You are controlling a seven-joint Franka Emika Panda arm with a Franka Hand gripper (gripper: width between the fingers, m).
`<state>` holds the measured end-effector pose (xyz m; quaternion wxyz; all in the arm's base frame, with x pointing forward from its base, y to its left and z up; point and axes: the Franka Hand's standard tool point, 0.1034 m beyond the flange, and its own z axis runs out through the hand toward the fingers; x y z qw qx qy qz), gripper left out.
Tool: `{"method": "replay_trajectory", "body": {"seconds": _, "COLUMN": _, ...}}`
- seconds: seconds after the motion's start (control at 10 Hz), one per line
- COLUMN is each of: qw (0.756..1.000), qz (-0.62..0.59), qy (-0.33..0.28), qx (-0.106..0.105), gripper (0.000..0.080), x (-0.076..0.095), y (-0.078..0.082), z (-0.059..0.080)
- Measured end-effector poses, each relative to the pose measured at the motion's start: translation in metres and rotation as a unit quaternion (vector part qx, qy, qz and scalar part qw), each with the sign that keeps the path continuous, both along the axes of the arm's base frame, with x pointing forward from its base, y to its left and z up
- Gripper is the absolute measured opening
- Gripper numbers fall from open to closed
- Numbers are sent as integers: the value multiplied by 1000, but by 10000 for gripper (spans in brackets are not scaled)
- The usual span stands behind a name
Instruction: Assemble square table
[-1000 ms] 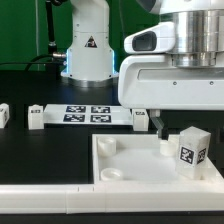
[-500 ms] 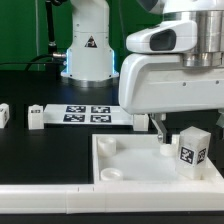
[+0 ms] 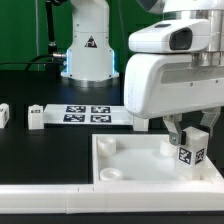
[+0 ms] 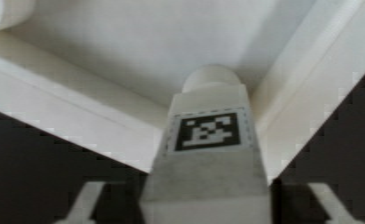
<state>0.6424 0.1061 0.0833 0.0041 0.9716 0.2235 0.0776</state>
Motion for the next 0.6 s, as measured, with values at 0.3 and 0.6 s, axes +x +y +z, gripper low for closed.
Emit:
{"method": "replay_trajectory", "body": {"seconds": 0.3, "qw": 999, "qz": -49, "qy": 1, "qx": 10, "gripper": 289, "x": 0, "y": 1, "z": 0}}
{"method": "replay_trajectory", "body": {"seconds": 0.6, "qw": 973, "qz": -226, "qy": -4, "qx": 49, "gripper": 289, "x": 1, "y": 2, "z": 0}}
